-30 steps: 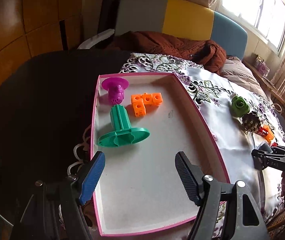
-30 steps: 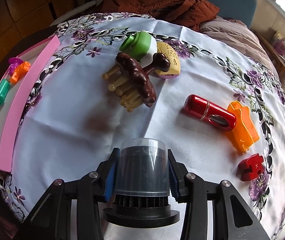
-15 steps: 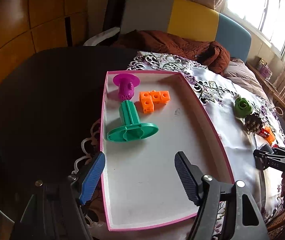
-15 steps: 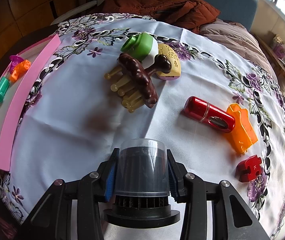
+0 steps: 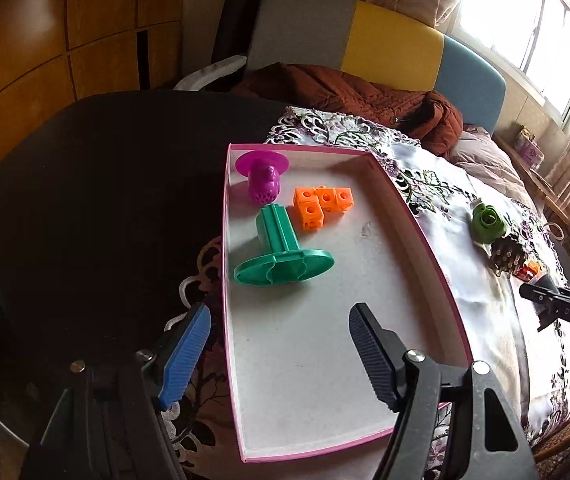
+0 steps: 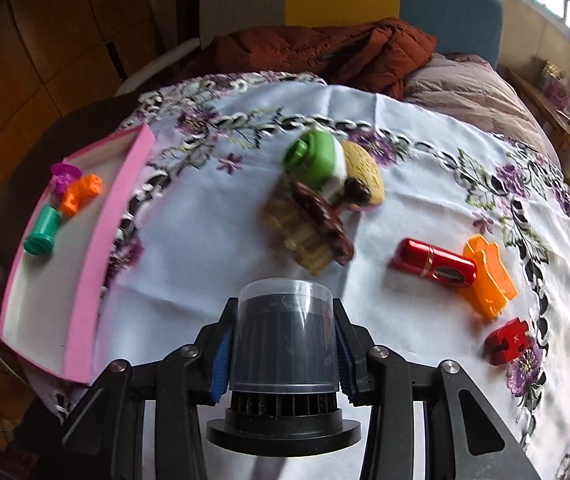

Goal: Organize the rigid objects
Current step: 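Hold the black-capped canister in the right gripper above the cloth, then lower the canister into the pink tray and open the right gripper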

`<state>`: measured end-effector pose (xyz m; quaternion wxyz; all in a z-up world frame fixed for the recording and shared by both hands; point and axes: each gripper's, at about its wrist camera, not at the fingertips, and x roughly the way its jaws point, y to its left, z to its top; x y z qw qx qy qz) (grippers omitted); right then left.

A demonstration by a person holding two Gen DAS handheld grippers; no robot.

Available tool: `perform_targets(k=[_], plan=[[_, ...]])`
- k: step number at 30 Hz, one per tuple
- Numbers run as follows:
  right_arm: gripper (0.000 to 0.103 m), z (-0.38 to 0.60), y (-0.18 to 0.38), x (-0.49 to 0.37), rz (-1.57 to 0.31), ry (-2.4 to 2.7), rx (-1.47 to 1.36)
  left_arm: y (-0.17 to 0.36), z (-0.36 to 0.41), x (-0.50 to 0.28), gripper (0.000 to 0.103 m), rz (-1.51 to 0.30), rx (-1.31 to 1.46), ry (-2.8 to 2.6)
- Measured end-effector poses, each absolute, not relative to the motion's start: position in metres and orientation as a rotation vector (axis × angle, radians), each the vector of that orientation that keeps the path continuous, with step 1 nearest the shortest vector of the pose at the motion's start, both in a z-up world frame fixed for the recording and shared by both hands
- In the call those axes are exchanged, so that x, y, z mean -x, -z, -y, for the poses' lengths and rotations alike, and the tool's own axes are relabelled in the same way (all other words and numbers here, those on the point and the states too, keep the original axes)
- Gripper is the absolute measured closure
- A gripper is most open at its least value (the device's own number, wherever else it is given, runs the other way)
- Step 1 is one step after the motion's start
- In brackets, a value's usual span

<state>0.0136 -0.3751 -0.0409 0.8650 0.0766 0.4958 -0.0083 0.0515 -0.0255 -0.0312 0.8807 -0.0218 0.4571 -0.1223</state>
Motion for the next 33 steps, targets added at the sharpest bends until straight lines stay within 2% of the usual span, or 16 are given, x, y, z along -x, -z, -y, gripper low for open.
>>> perform_targets(k=[7, 11, 20, 26, 29, 30, 33], plan=[[0.06, 0.303, -0.007, -0.034, -0.934, -0.191, -0.163, 0.032, 0.011, -0.055, 0.03, -0.954, 0.102, 0.25], [0.06, 0.253, -0.017, -0.055, -0.937, -0.327, -0.151, 0.029, 0.005, -0.054, 0.03, -0.937, 0.116, 0.258], [0.06, 0.169, 0.043, -0.129, -1.121, -0.336, -0.049, 0.033, -0.01, -0.056, 0.03, -0.953, 0.146, 0.248], [0.059, 0.156, 0.068, -0.155, -1.146, -0.281, -0.042, 0.038, -0.017, -0.056, 0.031, -0.963, 0.165, 0.238], [0.05, 0.16, 0.07, -0.154, -1.133, -0.282, -0.071, 0.04, -0.018, -0.056, 0.031, -0.96, 0.165, 0.236], [0.042, 0.162, 0.068, -0.152, -1.121, -0.283, -0.08, 0.04, -0.018, -0.057, 0.031, -0.961, 0.165, 0.234], [0.038, 0.166, 0.059, -0.143, -1.081, -0.285, -0.096, 0.04, -0.019, -0.056, 0.031, -0.958, 0.169, 0.231]])
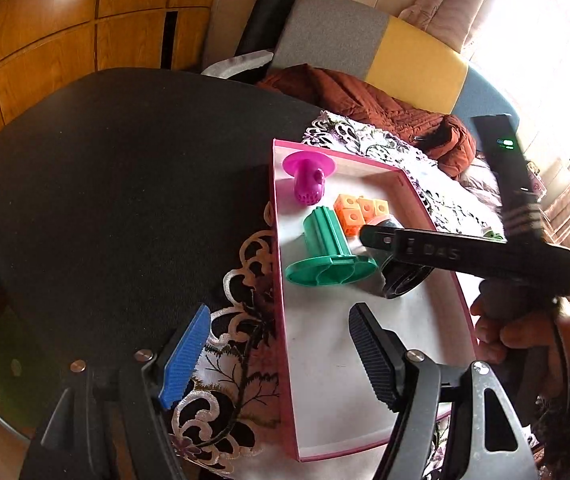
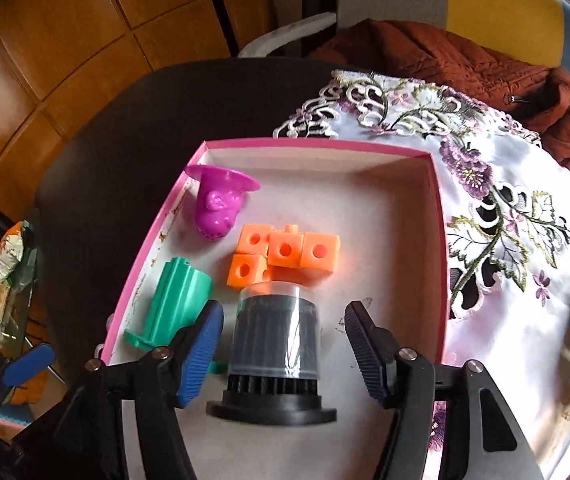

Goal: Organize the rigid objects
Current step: 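Lower the canister into the pink tray and open the right gripper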

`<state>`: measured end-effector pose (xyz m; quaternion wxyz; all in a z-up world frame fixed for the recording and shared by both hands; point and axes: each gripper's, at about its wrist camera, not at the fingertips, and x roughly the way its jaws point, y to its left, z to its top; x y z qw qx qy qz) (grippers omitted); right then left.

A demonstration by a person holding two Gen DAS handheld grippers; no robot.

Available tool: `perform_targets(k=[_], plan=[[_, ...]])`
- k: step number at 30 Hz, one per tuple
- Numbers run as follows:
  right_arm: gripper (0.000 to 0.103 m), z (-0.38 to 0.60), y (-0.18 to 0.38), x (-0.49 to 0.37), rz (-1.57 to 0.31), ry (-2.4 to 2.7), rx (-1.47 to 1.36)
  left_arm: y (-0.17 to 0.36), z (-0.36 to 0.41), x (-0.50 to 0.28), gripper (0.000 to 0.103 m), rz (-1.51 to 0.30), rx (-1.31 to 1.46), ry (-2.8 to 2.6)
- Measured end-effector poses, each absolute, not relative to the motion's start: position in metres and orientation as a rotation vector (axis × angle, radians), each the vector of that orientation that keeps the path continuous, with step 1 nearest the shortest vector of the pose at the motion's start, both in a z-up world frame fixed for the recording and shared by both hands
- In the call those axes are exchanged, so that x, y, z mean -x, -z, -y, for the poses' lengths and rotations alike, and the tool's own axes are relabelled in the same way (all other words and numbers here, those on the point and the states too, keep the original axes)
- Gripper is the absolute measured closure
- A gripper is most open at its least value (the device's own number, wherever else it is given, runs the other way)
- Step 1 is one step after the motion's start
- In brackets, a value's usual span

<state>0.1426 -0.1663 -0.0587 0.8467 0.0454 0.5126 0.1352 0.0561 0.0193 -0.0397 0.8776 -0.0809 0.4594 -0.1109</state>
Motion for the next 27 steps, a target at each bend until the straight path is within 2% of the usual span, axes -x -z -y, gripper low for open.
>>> perform_targets(k=[7, 15, 27], plan=[[0.025, 0.178, 0.033, -0.12, -0.988, -0.262, -0.101, 0.032, -0.018, -0.052, 0.031, -0.937, 0.146, 0.22], [0.017, 0.197, 0.008, -0.085, -0.873, -0.214, -0.055, 0.023, -0.011, -0.045, 0.031, -0.92, 0.11, 0.227], [0.015, 0.262, -0.014, -0.048, -0.784, -0.099, -0.056, 0.017, 0.011, -0.035, 0.031, -0.918, 0.045, 0.252]])
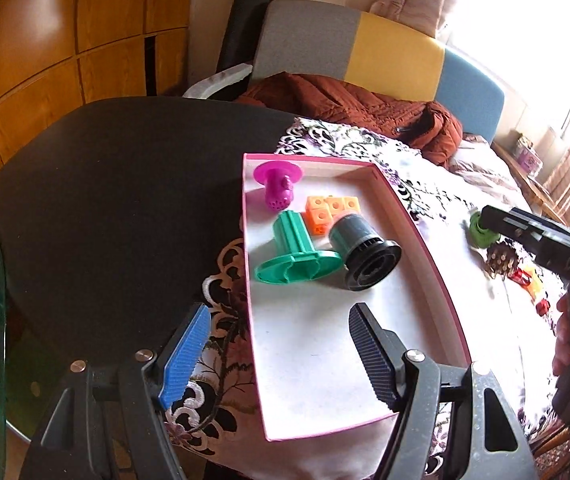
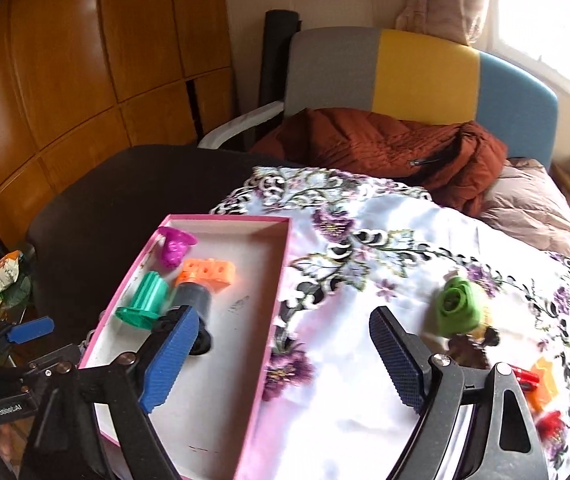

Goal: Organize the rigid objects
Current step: 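Lower the canister into the pink tray and open the right gripper, then move the left tool to the brown massager on the cloth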

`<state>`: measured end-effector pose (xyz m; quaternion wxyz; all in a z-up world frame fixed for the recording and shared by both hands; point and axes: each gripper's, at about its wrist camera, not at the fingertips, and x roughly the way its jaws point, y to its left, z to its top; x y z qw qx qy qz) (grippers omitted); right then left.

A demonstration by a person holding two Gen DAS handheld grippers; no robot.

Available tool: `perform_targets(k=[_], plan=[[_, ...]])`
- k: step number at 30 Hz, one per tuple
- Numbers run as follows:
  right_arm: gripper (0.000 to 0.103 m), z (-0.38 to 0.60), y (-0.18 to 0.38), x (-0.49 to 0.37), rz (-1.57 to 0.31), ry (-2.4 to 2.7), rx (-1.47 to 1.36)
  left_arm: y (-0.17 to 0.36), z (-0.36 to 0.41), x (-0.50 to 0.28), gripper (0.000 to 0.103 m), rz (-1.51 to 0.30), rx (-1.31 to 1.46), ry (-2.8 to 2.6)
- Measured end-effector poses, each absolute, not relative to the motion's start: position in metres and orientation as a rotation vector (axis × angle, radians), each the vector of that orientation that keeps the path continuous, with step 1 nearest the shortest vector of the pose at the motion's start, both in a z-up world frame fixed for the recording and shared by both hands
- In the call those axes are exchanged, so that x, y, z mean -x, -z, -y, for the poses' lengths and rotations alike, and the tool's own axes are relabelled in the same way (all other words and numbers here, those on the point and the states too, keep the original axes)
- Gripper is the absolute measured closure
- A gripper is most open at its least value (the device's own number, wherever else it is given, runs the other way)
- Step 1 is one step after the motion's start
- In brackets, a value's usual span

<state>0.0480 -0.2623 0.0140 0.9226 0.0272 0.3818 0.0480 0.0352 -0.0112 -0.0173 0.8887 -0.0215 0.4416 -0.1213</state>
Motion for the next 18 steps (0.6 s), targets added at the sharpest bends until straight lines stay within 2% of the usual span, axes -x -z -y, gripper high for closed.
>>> perform_targets(k=[13, 18], plan=[[0.013, 0.389, -0.032, -0.016, -0.714, 0.2, -0.116, 0.013, 0.047, -0.03, 0.031, -0.915, -0.028, 0.344], [0.012, 0.456, -0.018, 0.003, -0.688, 0.395, -0.211, 0.01, 0.068, -0.034, 0.031, -0.915, -0.037, 0.38]])
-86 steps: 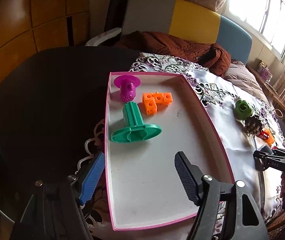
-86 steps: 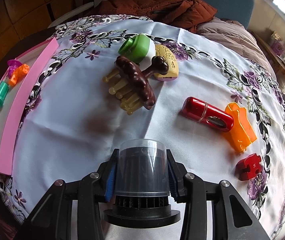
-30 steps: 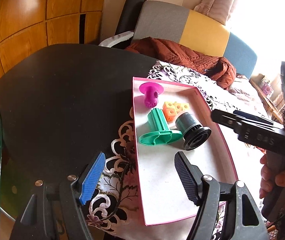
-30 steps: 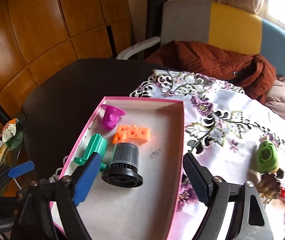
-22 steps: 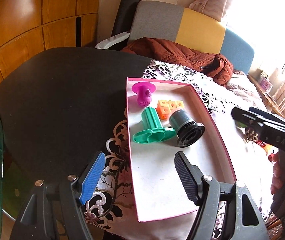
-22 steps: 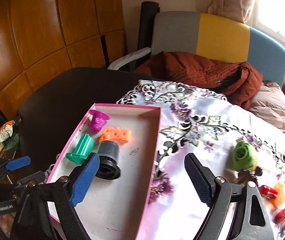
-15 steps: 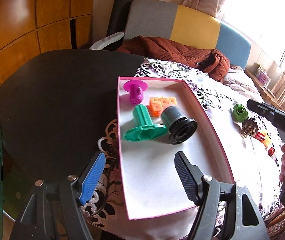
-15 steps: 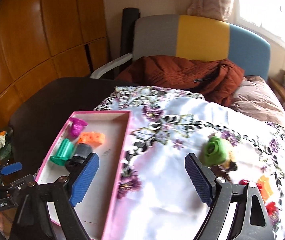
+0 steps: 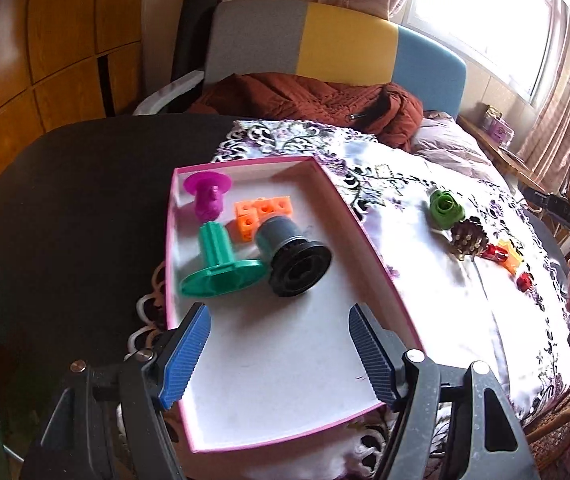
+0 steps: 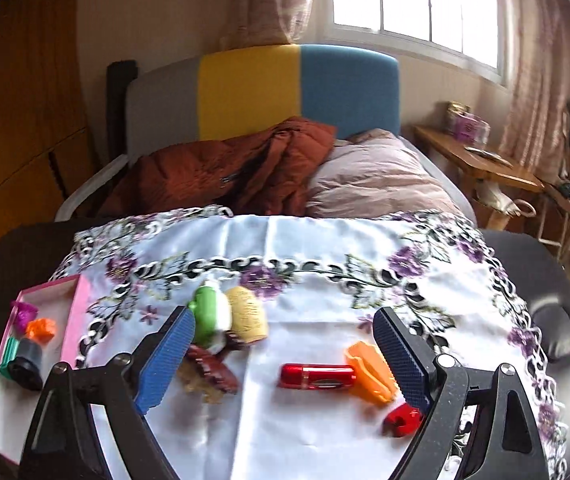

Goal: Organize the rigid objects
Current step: 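Move the left tool to the brown massager on the cloth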

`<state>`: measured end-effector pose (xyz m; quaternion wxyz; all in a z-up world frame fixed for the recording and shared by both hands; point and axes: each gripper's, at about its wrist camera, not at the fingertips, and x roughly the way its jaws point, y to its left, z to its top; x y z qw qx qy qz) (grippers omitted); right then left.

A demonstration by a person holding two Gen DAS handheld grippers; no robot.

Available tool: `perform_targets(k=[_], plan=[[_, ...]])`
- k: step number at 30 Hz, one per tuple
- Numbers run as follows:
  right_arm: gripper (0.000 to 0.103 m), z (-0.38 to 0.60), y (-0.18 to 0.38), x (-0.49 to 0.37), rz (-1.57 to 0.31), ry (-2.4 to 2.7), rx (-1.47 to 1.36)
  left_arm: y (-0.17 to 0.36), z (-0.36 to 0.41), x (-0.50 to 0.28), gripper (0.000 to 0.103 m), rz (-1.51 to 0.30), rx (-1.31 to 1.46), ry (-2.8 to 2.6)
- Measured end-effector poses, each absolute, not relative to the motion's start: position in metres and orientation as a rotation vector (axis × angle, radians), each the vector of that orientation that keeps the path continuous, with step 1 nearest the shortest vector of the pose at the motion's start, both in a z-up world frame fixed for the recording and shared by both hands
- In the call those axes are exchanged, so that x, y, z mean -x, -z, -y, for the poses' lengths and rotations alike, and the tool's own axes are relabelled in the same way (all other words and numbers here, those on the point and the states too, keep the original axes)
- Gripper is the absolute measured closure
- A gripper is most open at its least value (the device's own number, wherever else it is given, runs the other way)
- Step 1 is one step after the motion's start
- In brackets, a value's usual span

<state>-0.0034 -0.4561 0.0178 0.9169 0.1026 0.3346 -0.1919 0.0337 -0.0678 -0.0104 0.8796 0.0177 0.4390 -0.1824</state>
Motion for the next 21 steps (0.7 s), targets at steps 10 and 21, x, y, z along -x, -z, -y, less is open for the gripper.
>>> perform_targets(k=[10, 21], plan=[[0.012, 0.518, 0.011, 0.029, -0.694, 0.568, -0.431, 0.016, 0.15, -0.042, 0.031, -0.987, -0.118, 0.527], [0.011, 0.52, 0.013, 0.029, -0.712, 0.558, -0.463, 0.028, 0.279, -0.048, 0.023, -0.986, -0.271, 0.797]])
